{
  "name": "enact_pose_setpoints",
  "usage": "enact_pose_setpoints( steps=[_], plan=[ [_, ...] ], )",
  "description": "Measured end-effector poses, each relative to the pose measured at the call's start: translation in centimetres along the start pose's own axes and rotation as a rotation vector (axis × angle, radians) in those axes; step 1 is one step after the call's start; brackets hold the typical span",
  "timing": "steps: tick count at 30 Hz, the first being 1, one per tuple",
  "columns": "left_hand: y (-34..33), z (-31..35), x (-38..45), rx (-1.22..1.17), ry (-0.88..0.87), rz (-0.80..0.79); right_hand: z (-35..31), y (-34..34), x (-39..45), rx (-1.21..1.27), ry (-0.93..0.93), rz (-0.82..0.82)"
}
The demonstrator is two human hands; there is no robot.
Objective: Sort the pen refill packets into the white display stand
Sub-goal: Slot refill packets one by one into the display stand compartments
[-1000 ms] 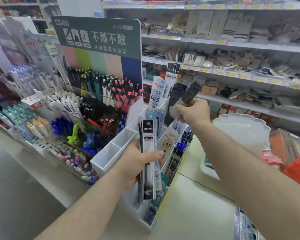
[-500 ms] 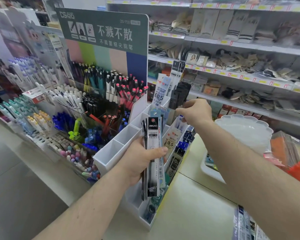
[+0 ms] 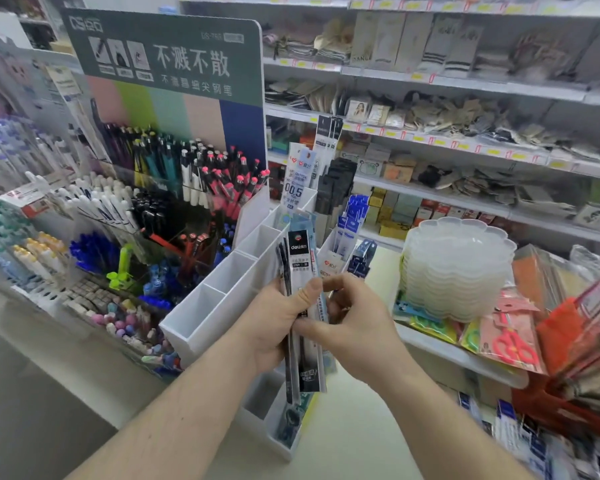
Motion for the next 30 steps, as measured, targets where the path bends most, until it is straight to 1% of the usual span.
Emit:
enact_pose_setpoints(
  steps=[4,6,14,19,25,30],
  plan=[
    [0.7,0.0,0.2,0.023,0.115,-0.082,0.6,0.3,0.0,0.098,-0.019,0.029],
    [1.2,-0.2,0.4,0.025,0.143,-0.081,0.8,0.5,-0.4,0.096,-0.020,0.039],
    [1.5,-0.9,0.9,0.149,0.099,0.019,1.4,0.7,-1.2,0.083,-0.045,0.083],
    [1.5,-0.9,0.9,0.140,0.111,0.007,1.5,0.9,-1.5,0.208,-0.074,0.100],
    [1.7,-0.9,1.0,0.130,0.120,-0.026,1.4,0.9,-1.7,0.425,-0.186,0.095],
    [1.6,-0.9,0.9,0.119,0.110,-0.015,1.6,0.9,-1.8,0.542,-0.238,0.102]
  ],
)
Point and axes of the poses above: each hand's wrist, its own x-axis towards the middle knuckle, its own y-axis out of the back of the hand, z = x × y, the point moved 1 cm from there along x, towards the middle knuckle, and after that the axes turned 15 degrees about -x, right-handed, at the moved point
